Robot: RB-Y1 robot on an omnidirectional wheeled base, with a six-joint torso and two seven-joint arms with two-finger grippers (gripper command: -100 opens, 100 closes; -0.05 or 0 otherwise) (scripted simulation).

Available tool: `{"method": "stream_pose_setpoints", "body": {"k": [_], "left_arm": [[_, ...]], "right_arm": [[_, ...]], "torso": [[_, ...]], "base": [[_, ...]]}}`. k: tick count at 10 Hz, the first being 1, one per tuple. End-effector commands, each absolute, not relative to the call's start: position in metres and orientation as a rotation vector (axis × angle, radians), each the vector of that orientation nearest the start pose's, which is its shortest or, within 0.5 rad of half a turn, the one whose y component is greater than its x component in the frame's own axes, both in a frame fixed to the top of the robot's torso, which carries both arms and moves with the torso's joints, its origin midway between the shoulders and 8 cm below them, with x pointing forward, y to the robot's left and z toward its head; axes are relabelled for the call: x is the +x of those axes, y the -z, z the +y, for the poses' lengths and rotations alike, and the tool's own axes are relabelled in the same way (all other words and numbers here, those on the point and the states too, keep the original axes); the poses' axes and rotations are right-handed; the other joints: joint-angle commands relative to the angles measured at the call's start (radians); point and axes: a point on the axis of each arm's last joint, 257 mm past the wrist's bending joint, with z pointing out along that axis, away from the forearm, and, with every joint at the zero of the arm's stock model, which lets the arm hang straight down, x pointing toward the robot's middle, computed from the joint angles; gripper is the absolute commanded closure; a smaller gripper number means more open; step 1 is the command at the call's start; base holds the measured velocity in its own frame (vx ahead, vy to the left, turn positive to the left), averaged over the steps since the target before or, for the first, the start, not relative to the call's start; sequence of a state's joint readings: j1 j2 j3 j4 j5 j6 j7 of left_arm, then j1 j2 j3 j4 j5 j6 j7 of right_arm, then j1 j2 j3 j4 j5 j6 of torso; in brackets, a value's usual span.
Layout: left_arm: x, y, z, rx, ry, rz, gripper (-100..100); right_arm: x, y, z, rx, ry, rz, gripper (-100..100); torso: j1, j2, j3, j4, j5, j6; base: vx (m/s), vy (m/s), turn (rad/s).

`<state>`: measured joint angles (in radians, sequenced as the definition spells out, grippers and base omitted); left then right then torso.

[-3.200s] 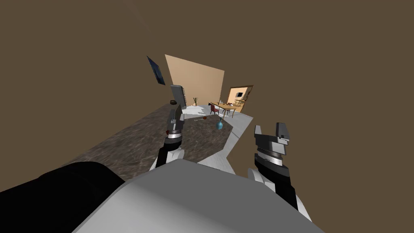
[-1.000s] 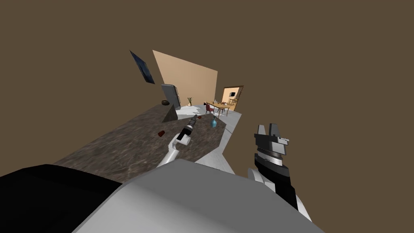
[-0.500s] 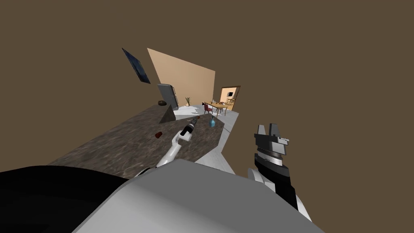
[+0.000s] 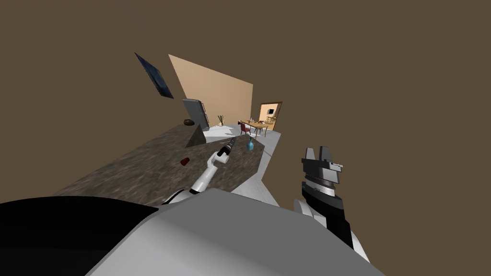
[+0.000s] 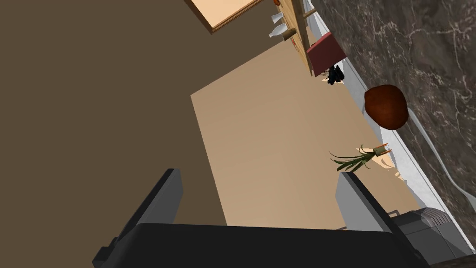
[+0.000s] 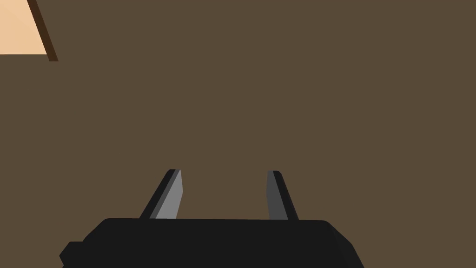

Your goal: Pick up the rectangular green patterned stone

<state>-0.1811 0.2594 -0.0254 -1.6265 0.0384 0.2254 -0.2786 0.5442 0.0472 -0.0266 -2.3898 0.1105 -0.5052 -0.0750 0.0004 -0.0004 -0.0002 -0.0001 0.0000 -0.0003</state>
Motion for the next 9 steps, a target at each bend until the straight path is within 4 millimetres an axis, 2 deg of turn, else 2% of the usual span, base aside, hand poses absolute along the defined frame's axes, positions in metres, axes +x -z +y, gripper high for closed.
{"method": "stream_pose_setpoints", "body": {"k": [1, 2, 3, 4, 5, 6, 7, 8, 9], "left_arm": [[0.601, 0.169, 0.263, -0.831, 0.824, 1.488, -100], [0.611, 0.169, 0.266, -0.831, 0.799, 1.508, -100], [0.614, 0.184, 0.27, -0.858, 0.776, 1.54, -100], [0.614, 0.187, 0.27, -0.866, 0.77, 1.55, -100], [0.625, 0.191, 0.274, -0.877, 0.738, 1.58, -100], [0.624, 0.202, 0.277, -0.9, 0.718, 1.606, -100], [0.624, 0.204, 0.278, -0.903, 0.715, 1.609, -100], [0.634, 0.207, 0.281, -0.918, 0.682, 1.641, -100], [0.632, 0.22, 0.285, -0.942, 0.661, 1.668, -100]], "right_arm": [[0.317, -0.059, -0.279, 0.585, -1.27, 0.571, 0], [0.317, -0.059, -0.279, 0.585, -1.269, 0.571, 0], [0.317, -0.059, -0.279, 0.585, -1.27, 0.571, 0], [0.317, -0.059, -0.279, 0.585, -1.269, 0.571, 0], [0.317, -0.059, -0.279, 0.585, -1.269, 0.571, 0], [0.317, -0.059, -0.279, 0.585, -1.27, 0.571, 0], [0.317, -0.059, -0.279, 0.585, -1.269, 0.571, 0], [0.317, -0.059, -0.279, 0.585, -1.269, 0.571, 0], [0.317, -0.059, -0.279, 0.585, -1.27, 0.571, 0]], "torso": [[0.0, 0.0, 0.0, 0.0, 0.0, 0.0], [0.0, 0.0, 0.0, 0.0, 0.0, 0.0], [0.0, 0.0, 0.0, 0.0, 0.0, 0.0], [0.0, 0.0, 0.0, 0.0, 0.0, 0.0], [0.0, 0.0, 0.0, 0.0, 0.0, -0.001], [0.0, 0.0, 0.0, 0.0, 0.0, 0.0], [0.0, 0.0, 0.0, 0.0, 0.0, -0.001], [0.0, 0.0, 0.0, 0.0, 0.0, -0.001], [0.0, 0.0, 0.0, 0.0, 0.0, 0.0]], "base": [[0.002, 0.009, -0.055], [0.002, 0.009, -0.1], [0.004, 0.01, -0.076], [0.003, 0.005, -0.006], [0.003, 0.007, -0.115], [0.005, 0.011, -0.07], [0.003, 0.005, 0.004], [0.003, 0.009, -0.129], [0.004, 0.013, -0.073]]}}
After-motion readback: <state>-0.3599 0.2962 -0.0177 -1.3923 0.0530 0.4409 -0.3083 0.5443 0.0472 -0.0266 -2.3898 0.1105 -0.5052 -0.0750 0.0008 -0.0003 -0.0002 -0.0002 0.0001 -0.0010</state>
